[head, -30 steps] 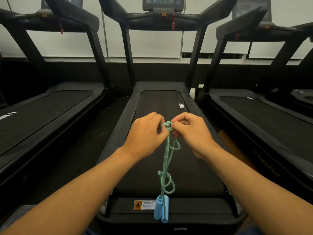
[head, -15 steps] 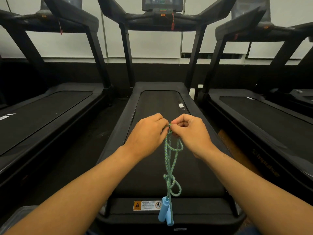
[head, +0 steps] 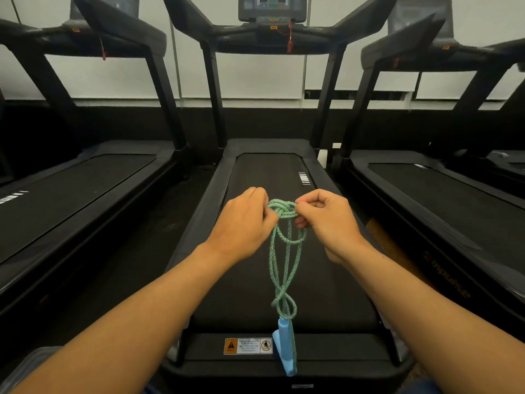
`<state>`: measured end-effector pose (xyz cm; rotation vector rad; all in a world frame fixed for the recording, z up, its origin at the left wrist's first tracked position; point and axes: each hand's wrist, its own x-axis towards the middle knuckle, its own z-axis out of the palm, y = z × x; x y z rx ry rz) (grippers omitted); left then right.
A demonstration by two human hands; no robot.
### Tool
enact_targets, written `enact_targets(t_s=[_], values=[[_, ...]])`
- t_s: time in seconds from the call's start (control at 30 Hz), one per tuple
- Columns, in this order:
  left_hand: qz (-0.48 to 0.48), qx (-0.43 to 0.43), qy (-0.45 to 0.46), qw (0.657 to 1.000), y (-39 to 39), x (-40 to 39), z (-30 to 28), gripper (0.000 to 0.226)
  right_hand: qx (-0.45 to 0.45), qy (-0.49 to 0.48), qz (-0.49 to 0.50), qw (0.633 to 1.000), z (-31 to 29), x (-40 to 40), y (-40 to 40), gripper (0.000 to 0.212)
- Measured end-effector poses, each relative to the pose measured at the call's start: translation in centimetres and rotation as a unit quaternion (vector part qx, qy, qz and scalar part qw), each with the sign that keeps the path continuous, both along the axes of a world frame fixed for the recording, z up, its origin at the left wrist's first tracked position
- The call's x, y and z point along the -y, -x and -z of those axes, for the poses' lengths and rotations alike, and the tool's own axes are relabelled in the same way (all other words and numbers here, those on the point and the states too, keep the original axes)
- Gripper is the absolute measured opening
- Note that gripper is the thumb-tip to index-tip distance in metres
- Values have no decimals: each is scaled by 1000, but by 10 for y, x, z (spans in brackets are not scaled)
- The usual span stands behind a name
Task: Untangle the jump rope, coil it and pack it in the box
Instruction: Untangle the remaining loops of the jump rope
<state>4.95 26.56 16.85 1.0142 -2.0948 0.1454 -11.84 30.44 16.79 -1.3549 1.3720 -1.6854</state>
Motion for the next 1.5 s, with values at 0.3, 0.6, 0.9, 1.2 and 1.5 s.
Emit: enact_targets(t_s=[0.3, 0.6, 0.9, 1.2, 1.5], values=[[93, 76, 97, 988, 0, -2, 6, 22, -24, -7, -19, 999, 3, 0, 1, 11], [27, -25, 75, 997, -2, 1, 0, 22, -12, -44, -14, 999, 3, 3, -5, 16], [232, -468, -367, 770, -1, -2, -9, 21, 15, -125, -18, 992, 4, 4, 3, 10], [233, -346, -296, 859, -4, -8, -16, 35, -61, -120, -35, 990, 4, 1, -7, 12], [270, -490, -384, 734, -1, -12, -24, 26, -29, -226, -154, 961, 4, -7, -9, 21]])
